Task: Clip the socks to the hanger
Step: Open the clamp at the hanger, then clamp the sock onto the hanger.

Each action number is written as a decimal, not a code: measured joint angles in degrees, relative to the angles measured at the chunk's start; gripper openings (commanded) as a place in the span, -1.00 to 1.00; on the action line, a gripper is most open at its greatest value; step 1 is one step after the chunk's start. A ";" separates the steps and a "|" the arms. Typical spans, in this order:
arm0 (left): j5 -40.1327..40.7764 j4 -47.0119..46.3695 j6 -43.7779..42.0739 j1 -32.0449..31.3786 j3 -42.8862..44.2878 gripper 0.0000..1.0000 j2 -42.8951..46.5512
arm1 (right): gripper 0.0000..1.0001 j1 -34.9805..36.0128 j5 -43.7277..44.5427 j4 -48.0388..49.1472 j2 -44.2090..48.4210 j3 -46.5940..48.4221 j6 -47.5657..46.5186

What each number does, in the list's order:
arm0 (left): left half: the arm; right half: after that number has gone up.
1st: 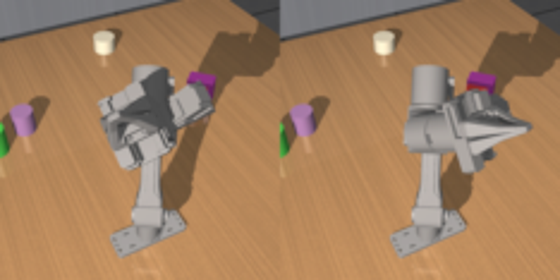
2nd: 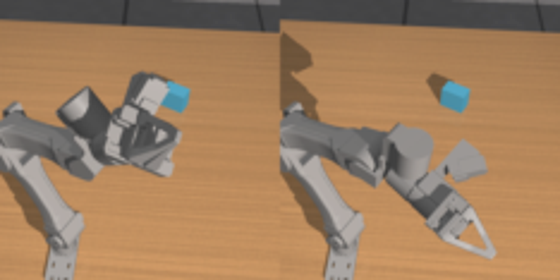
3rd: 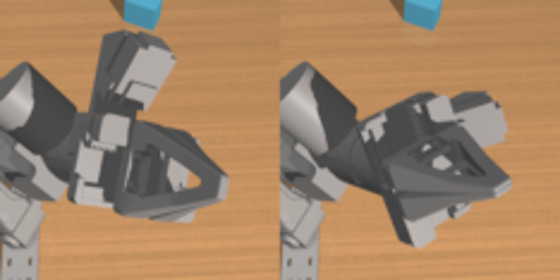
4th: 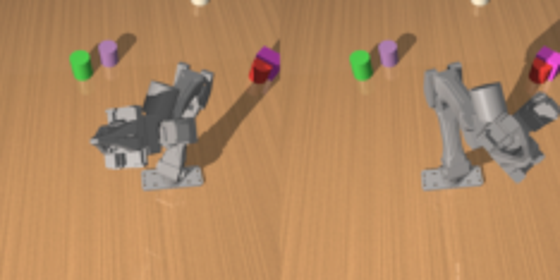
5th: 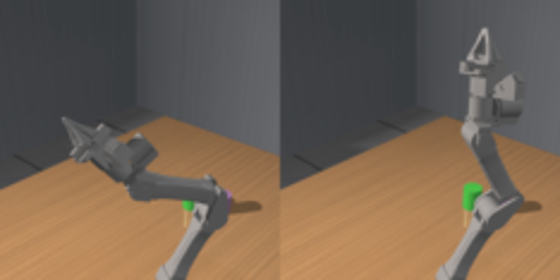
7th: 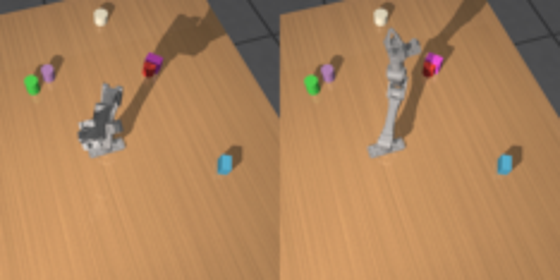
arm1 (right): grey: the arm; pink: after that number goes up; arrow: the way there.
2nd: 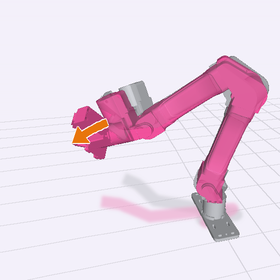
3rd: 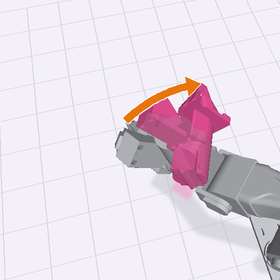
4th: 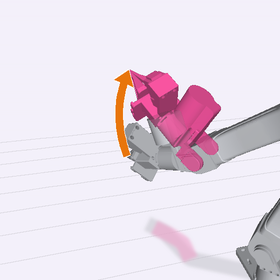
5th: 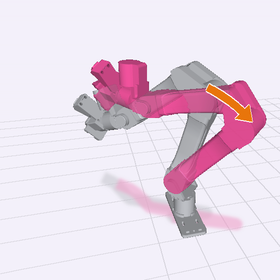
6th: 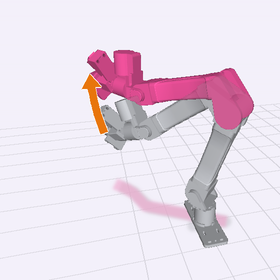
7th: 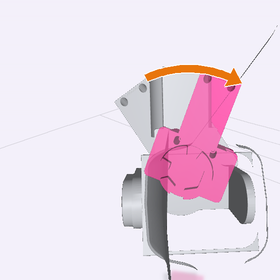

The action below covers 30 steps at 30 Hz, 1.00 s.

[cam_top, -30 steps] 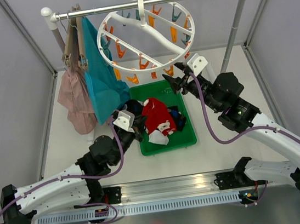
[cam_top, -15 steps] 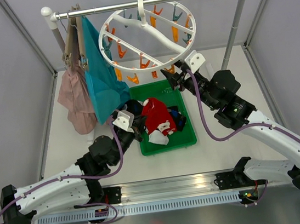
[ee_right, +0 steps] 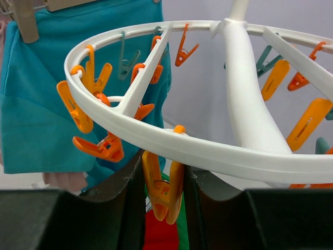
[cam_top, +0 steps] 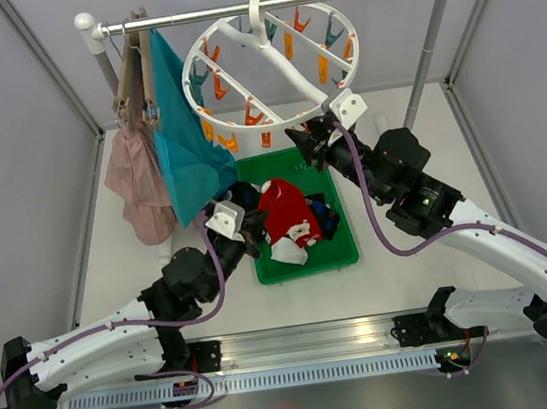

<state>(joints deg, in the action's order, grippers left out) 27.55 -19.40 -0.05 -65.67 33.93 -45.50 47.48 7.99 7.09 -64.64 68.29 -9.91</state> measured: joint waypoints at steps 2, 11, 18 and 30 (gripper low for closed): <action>0.00 -0.33 0.00 0.00 0.00 -0.95 -0.31 | -0.87 0.48 0.74 -1.36 -0.09 0.90 1.66; -0.04 -1.18 0.00 0.00 3.10 -0.95 -5.79 | -0.99 0.79 3.54 -8.52 -0.37 4.79 11.47; -0.26 -3.61 -0.42 0.02 8.68 -0.95 -11.15 | -0.99 0.79 5.01 -11.10 -0.59 4.94 15.96; -0.44 -6.01 -1.49 0.02 14.53 -0.95 -18.38 | -0.99 0.79 7.32 -11.87 -1.18 4.94 18.56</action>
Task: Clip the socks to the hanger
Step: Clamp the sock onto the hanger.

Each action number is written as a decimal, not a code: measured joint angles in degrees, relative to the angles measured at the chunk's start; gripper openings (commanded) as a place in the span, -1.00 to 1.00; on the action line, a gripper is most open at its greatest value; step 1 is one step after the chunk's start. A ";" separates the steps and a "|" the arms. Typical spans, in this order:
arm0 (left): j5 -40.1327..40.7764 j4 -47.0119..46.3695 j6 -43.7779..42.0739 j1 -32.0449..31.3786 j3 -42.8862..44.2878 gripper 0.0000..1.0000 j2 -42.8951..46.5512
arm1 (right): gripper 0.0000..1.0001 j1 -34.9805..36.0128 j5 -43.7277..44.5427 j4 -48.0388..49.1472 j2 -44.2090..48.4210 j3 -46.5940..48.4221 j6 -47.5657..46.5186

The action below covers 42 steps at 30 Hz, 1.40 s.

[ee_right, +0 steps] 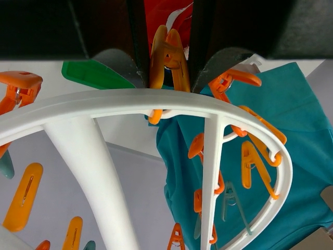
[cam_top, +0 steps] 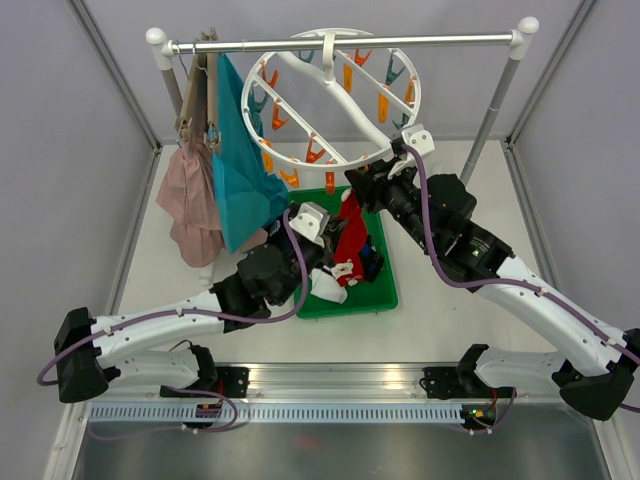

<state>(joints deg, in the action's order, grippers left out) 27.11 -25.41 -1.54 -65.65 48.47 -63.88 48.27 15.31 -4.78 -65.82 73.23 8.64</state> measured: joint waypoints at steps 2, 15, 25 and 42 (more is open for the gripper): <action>0.11 0.00 -0.02 0.00 0.35 -0.95 -0.33 | -0.99 0.00 0.24 0.00 0.00 0.00 0.17; 0.46 -0.04 0.00 0.00 1.40 -0.95 -1.18 | -0.99 0.00 1.03 0.00 0.00 0.00 0.61; 0.50 -0.02 0.00 0.00 1.42 -0.95 -2.89 | -0.99 0.00 1.05 0.00 0.00 0.00 0.66; 0.87 -0.11 0.00 0.07 2.93 -0.95 -2.89 | -0.99 0.00 1.05 0.02 -0.13 0.00 0.57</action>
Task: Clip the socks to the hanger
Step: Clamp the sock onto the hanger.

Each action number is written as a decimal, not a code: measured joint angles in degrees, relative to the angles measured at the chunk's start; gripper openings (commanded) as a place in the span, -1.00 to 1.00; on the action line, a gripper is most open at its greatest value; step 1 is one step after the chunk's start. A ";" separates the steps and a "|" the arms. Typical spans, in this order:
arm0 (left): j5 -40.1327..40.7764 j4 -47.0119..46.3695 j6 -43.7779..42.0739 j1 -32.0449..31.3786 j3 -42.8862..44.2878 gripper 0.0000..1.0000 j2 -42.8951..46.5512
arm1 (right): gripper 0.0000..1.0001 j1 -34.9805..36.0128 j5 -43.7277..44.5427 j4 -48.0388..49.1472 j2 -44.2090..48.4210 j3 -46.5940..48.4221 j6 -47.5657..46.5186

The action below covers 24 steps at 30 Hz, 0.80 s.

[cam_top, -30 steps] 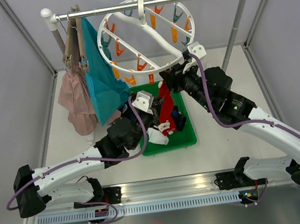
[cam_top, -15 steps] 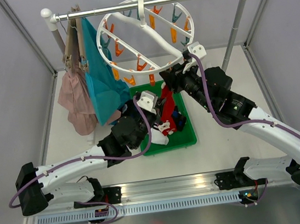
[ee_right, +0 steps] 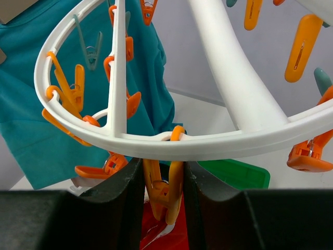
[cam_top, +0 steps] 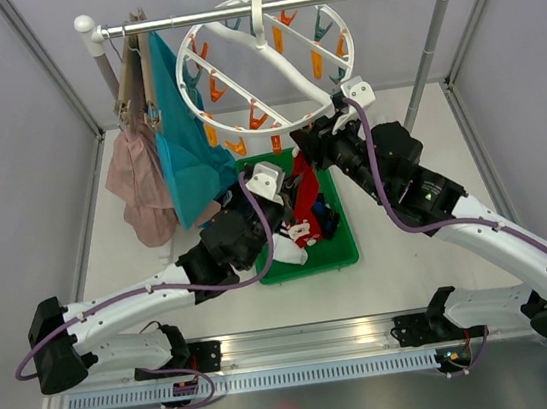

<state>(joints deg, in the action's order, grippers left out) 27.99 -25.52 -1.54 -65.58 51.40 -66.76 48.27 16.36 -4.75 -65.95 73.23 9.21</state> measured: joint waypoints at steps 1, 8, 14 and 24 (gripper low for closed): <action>-0.02 0.00 0.00 0.00 0.17 -0.95 0.00 | -0.99 0.00 0.00 -0.02 -0.07 0.00 -0.02; -0.24 0.02 0.00 0.00 0.76 -0.95 0.20 | -0.99 0.28 0.02 0.37 -0.24 0.00 -0.52; -1.18 0.20 0.04 0.00 1.18 -0.95 0.85 | -0.99 0.90 0.04 1.33 -0.24 -0.04 -1.14; -1.27 1.57 1.66 0.00 1.60 -0.95 2.86 | -0.99 1.40 0.24 4.72 -0.22 -2.73 -1.97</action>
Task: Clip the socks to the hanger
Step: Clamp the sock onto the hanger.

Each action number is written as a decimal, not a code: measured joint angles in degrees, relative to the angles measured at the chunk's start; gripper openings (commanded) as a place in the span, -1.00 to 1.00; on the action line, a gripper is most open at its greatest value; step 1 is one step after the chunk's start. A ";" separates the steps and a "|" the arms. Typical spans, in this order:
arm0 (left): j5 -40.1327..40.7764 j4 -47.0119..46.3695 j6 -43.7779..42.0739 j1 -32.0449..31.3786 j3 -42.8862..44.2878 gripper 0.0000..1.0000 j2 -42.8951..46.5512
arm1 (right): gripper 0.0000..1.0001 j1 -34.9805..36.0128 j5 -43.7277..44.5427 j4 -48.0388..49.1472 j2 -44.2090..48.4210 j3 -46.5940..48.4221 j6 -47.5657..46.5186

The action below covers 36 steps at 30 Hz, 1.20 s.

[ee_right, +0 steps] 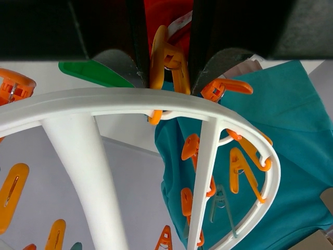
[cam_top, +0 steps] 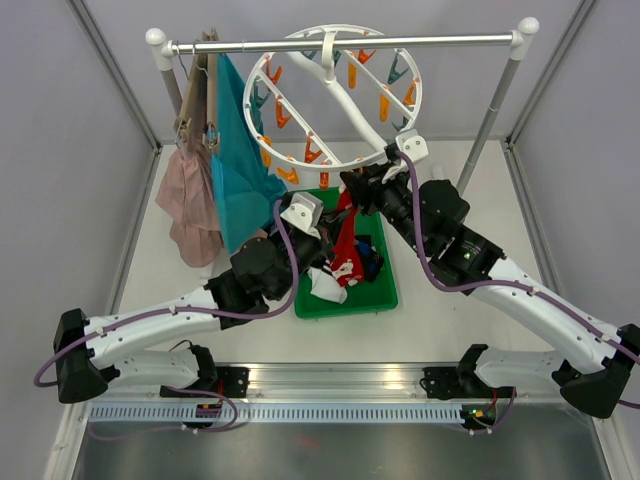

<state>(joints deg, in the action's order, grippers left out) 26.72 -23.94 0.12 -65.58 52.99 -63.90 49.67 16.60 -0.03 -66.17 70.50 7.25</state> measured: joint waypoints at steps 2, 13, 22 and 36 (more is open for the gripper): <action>0.13 0.31 0.33 0.00 0.00 -0.95 0.11 | -0.99 0.02 0.00 0.52 0.00 -0.15 0.00; 3.06 1.62 1.14 0.00 0.00 -0.95 0.20 | -0.18 0.13 -0.15 0.46 0.11 -0.31 2.12; 6.38 3.80 2.36 0.22 0.02 -0.95 2.29 | 0.47 0.37 -1.27 -3.98 3.45 -0.31 5.07; 18.91 15.10 4.13 0.26 1.11 -0.95 10.51 | 0.46 0.37 2.99 -9.92 11.37 -6.21 7.45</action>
<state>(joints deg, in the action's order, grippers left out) 45.63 -8.84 4.25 -65.32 54.11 -53.39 50.04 19.59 -9.96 -54.81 64.29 14.70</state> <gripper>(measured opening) 0.031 0.740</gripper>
